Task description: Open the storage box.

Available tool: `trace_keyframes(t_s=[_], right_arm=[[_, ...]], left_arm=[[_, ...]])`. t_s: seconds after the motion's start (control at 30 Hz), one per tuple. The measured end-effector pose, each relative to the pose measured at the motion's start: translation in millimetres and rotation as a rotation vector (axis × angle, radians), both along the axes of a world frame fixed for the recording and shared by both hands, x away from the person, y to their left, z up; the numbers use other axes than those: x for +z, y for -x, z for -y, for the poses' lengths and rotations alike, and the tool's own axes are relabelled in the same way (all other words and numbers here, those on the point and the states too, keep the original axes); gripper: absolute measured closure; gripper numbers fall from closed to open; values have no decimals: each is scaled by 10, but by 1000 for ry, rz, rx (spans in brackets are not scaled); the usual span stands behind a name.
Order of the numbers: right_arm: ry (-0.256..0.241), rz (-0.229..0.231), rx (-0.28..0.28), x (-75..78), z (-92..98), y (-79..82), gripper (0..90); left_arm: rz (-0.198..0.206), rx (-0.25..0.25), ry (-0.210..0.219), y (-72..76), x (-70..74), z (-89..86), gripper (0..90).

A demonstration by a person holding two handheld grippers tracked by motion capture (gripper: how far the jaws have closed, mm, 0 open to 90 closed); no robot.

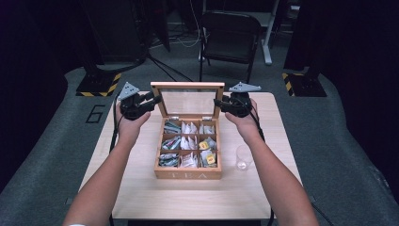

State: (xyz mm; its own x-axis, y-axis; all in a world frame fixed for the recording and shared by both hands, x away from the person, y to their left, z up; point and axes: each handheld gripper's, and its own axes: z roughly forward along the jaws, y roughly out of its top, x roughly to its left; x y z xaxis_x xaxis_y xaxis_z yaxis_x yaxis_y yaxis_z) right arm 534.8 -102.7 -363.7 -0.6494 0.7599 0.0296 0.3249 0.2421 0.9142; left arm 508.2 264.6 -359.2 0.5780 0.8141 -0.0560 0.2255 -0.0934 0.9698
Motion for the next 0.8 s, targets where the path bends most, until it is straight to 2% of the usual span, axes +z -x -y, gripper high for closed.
trace_keyframes(t_s=[0.17,0.33,0.5,0.8], right_arm=[[36,-19,-14,-48,-31,-41,620],[33,-8,-18,-60,-32,-62,634],[30,-17,-20,-52,-32,-92,636],[51,-25,-22,-21,-49,-137,645]], left_arm=[[-15,0,-18,-30,34,5,627],[-15,8,-17,-69,39,9,630],[-13,14,-21,-102,49,20,633],[-18,19,-16,-143,23,12,635]])
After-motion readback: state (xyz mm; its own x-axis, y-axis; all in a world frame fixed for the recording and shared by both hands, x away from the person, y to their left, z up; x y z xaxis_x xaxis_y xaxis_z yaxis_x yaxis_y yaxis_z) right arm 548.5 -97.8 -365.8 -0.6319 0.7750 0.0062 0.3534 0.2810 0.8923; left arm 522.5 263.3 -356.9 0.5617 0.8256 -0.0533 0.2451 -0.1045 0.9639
